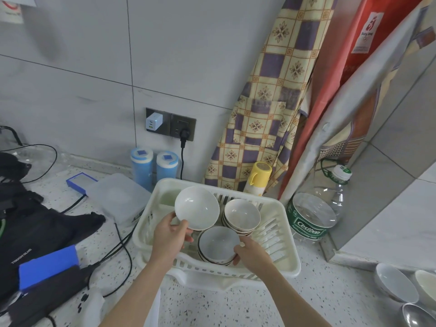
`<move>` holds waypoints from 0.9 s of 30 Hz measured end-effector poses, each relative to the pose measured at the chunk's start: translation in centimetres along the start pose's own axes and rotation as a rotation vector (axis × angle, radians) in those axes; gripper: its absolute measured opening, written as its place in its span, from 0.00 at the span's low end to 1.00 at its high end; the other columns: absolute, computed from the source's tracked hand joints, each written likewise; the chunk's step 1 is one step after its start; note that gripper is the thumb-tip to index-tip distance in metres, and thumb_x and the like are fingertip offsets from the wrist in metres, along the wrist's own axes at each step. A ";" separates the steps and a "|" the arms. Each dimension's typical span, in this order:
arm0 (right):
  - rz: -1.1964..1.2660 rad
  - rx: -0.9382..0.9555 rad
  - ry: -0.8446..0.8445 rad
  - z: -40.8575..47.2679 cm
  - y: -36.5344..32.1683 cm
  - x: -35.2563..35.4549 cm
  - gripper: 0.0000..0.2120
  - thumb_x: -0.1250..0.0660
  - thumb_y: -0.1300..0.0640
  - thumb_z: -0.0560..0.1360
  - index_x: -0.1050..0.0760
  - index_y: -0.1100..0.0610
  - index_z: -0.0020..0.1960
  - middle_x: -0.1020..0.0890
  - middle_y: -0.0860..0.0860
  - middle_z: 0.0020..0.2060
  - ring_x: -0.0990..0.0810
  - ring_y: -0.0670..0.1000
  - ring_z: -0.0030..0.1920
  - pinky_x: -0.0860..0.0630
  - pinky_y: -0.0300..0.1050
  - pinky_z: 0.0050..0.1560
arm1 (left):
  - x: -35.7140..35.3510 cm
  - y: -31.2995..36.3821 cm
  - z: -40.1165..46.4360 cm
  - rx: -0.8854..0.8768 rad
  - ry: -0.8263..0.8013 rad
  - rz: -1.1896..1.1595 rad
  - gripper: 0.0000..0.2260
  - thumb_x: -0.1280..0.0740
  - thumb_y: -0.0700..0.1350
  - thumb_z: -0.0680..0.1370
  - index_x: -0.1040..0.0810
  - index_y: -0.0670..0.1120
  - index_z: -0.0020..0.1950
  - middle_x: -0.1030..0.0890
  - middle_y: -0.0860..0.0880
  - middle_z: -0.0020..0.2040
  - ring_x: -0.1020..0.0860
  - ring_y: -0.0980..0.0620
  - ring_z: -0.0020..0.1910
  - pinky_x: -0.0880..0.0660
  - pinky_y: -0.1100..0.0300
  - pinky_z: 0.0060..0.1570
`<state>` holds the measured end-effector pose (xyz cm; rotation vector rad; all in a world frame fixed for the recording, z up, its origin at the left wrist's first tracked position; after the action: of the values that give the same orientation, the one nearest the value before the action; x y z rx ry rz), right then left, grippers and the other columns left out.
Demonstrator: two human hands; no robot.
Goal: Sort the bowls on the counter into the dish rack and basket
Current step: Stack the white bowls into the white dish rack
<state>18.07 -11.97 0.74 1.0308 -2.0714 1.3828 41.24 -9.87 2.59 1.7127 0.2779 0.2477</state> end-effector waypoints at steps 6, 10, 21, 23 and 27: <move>-0.098 0.025 0.030 0.3 0.3 -0.2 0.23 0.43 0.44 0.76 0.35 0.36 0.70 0.16 0.42 0.32 0.18 0.45 0.41 0.24 0.43 0.43 | 0.0 0.1 -0.1 0.026 -0.027 0.030 0.12 0.36 0.40 0.78 0.24 0.56 0.57 0.14 0.48 0.35 0.20 0.55 0.26 0.28 0.65 0.23; -0.054 0.010 0.175 -0.3 0.3 0.1 0.20 0.40 0.40 0.77 0.28 0.42 0.67 0.16 0.44 0.36 0.19 0.43 0.42 0.29 0.39 0.36 | -0.2 0.4 -0.1 0.029 -0.059 0.059 0.14 0.36 0.39 0.77 0.24 0.59 0.52 0.14 0.47 0.34 0.22 0.54 0.24 0.27 0.65 0.23; 0.159 0.128 0.263 -1.9 -0.1 1.0 0.15 0.44 0.39 0.79 0.22 0.40 0.42 0.17 0.44 0.31 0.20 0.44 0.39 0.28 0.43 0.39 | -1.2 1.1 0.1 0.159 -0.301 0.379 0.10 0.39 0.47 0.74 0.19 0.46 0.43 0.14 0.49 0.33 0.29 0.56 0.20 0.31 0.66 0.26; 0.167 0.143 0.226 -2.0 -0.2 1.0 0.15 0.45 0.39 0.79 0.21 0.40 0.44 0.17 0.43 0.32 0.20 0.43 0.41 0.27 0.44 0.43 | -1.6 1.0 0.0 0.157 -0.344 0.415 0.10 0.39 0.48 0.73 0.21 0.45 0.42 0.14 0.49 0.33 0.29 0.56 0.21 0.31 0.63 0.31; 0.142 0.150 0.160 -2.1 -0.2 1.1 0.08 0.38 0.45 0.77 0.20 0.41 0.48 0.16 0.45 0.36 0.20 0.47 0.44 0.27 0.46 0.47 | -2.1 1.0 -0.3 0.146 -0.424 0.556 0.11 0.41 0.51 0.72 0.25 0.50 0.33 0.14 0.53 0.32 0.28 0.58 0.22 0.30 0.60 0.36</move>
<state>17.46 -10.51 2.45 0.8130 -1.9800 1.6562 39.21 -10.41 3.57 1.9118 -0.5112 0.2648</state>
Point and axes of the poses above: each hand's wrist, its own z-axis towards the middle knuckle, its own x-axis out of the back of the hand, y = z × x, the point moved 2 cm from there along z, towards the middle knuckle
